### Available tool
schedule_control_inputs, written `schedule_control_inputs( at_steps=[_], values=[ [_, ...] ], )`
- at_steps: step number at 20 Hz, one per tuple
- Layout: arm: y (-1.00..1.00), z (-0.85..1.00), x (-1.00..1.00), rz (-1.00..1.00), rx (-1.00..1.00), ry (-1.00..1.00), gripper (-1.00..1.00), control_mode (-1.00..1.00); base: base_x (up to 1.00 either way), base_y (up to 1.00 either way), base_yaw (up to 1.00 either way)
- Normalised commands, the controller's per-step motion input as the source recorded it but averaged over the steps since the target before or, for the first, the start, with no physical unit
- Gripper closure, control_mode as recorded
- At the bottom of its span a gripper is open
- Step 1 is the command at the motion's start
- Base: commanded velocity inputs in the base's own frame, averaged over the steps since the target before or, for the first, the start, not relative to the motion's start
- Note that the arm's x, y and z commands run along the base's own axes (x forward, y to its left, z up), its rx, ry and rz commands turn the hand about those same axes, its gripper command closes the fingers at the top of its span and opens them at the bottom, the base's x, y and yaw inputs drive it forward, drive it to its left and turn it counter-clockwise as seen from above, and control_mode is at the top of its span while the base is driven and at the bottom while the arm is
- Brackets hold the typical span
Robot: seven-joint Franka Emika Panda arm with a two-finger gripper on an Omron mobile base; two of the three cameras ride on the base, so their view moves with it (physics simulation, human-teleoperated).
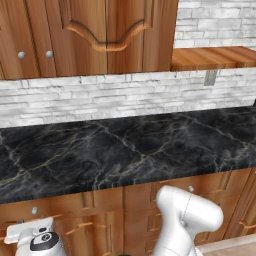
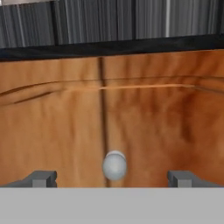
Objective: Take the pizza cutter from the drawer on the left and place it on the dining counter for cutting.
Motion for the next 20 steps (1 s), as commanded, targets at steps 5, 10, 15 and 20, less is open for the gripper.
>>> schedule_control_inputs(
  at_steps=[5, 10, 15, 20],
  values=[
    [0.0, -0.39, 0.15, 0.0, 0.02, -0.04, -1.0, -1.0, 0.0, 0.0, 0.0],
    [0.0, -0.41, 0.08, 0.0, 0.0, -0.04, -1.0, -1.0, 0.0, 0.0, 0.0],
    [0.0, -0.34, 0.11, 0.0, 0.02, -0.04, -1.0, -1.0, 0.0, 0.0, 0.0],
    [0.0, -0.24, 0.1, 0.0, 0.03, -0.05, -1.0, -1.0, 0.0, 0.0, 0.0]
  ],
)
